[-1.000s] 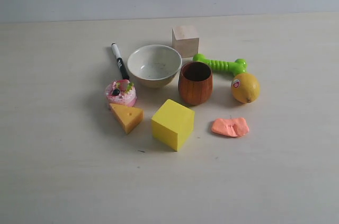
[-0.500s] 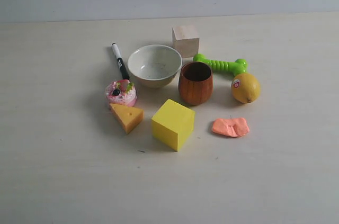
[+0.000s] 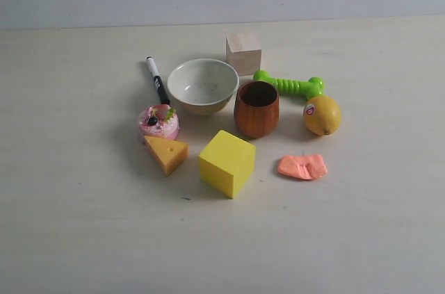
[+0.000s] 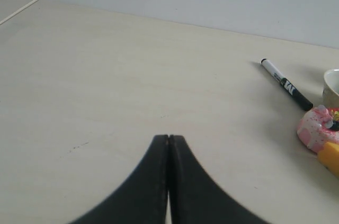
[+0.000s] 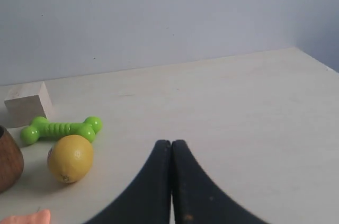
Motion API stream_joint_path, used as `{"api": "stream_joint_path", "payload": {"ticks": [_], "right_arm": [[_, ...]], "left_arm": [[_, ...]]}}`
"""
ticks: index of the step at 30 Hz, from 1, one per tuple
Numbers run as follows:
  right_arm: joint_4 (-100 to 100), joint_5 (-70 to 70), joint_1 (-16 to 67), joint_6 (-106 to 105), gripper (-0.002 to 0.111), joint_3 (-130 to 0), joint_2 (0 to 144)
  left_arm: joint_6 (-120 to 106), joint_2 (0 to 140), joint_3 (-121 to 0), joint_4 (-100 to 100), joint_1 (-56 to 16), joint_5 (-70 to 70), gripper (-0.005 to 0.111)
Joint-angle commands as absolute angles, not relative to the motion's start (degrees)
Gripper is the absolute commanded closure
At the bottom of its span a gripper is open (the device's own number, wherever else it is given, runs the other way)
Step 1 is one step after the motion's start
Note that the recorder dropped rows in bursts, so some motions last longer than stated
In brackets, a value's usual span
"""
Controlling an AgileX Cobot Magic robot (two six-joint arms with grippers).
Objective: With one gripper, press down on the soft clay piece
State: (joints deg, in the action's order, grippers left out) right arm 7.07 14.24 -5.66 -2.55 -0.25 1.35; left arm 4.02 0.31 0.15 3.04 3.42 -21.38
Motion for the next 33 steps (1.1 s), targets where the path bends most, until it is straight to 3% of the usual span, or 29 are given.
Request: {"api": "stream_joint_path", "payload": {"ticks": [1, 33], "right_arm": [[5.96, 15.76, -6.00, -2.38, 0.108, 0.00, 0.00], [4.22, 18.51, -6.00, -2.92, 0.108, 0.00, 0.00]], "left_arm": [[4.35, 0.00, 0.00, 3.39, 3.37, -20.81, 0.107], [4.35, 0.00, 0.00, 3.39, 3.37, -20.81, 0.107]]}}
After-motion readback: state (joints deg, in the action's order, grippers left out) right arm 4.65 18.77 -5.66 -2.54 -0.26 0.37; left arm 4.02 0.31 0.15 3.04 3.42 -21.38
